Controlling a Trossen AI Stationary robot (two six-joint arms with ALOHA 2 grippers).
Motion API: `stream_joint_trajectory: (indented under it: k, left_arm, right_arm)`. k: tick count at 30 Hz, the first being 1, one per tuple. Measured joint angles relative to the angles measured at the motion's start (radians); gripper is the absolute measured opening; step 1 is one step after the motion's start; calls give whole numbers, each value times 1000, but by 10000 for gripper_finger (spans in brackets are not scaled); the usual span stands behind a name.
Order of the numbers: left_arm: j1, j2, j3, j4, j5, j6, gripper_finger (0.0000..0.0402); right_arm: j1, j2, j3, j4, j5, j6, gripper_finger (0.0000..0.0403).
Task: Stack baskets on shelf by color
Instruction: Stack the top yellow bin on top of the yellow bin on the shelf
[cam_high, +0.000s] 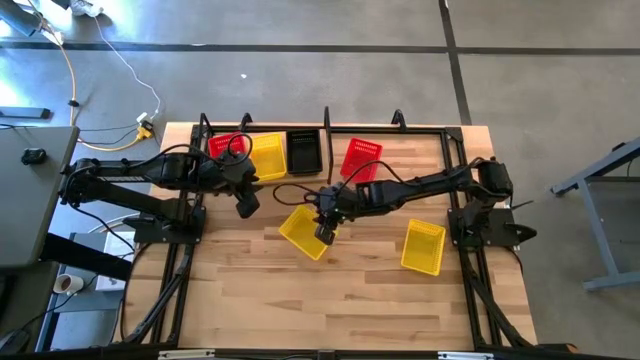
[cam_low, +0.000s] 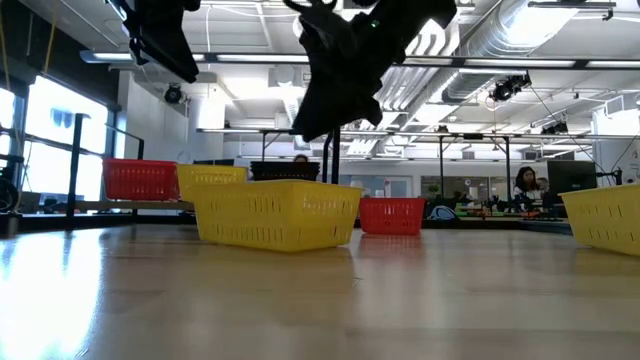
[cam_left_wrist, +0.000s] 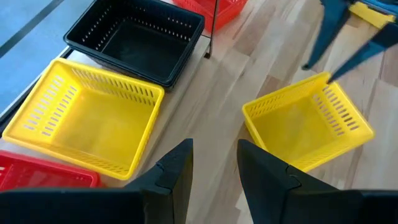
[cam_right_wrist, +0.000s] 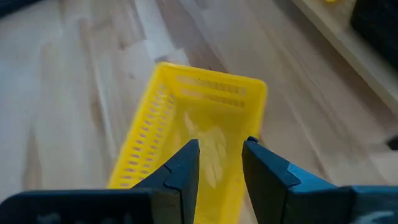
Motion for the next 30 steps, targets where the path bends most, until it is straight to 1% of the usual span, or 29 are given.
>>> stream_joint_trajectory:
  k: [6, 22, 30]
  left_arm:
    - [0, 0, 0, 0, 0, -16, 114]
    - [0, 0, 0, 1, 9, -38, 114]
    - [-1, 0, 0, 1, 32, -53, 114]
  right_arm:
    - [-26, 6, 0, -63, 0, -1, 108]
    - [-26, 121, -1, -38, -11, 8, 108]
    - [-26, 160, -2, -40, -36, 51, 104]
